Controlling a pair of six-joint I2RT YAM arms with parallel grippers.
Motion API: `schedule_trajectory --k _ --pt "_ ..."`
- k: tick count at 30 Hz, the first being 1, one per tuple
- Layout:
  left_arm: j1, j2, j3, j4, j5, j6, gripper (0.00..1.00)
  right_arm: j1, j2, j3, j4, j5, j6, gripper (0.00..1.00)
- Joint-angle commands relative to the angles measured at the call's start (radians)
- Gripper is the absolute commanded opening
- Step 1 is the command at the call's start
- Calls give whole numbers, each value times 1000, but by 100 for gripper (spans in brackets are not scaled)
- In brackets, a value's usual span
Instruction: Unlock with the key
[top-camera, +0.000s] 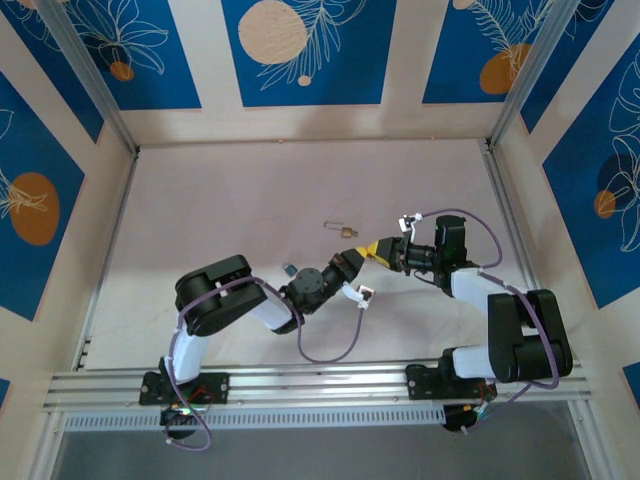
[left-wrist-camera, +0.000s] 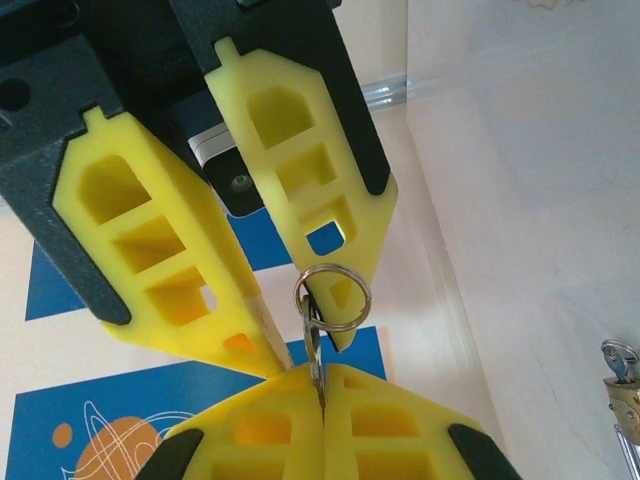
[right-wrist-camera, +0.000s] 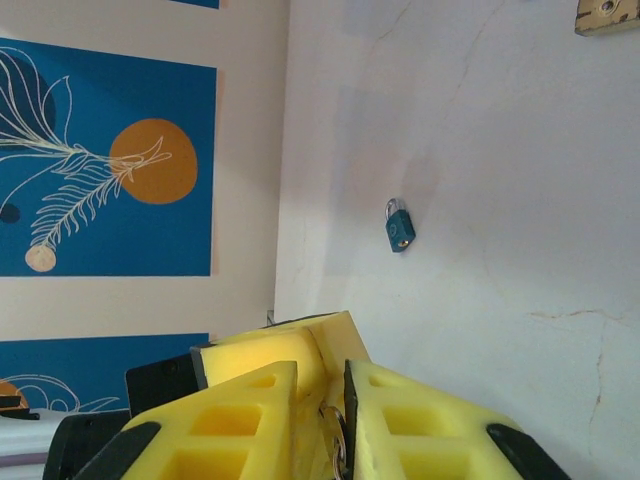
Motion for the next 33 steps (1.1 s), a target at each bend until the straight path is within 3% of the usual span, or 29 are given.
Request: schedule_trajectory --k 1,33 --pt "-2 -19 8 -4 -1 12 0 0 -30 -17 -8 -42 -12 19" --pt "8 -15 16 -3 -1 12 0 -21 -16 -52 4 -50 -3 23"
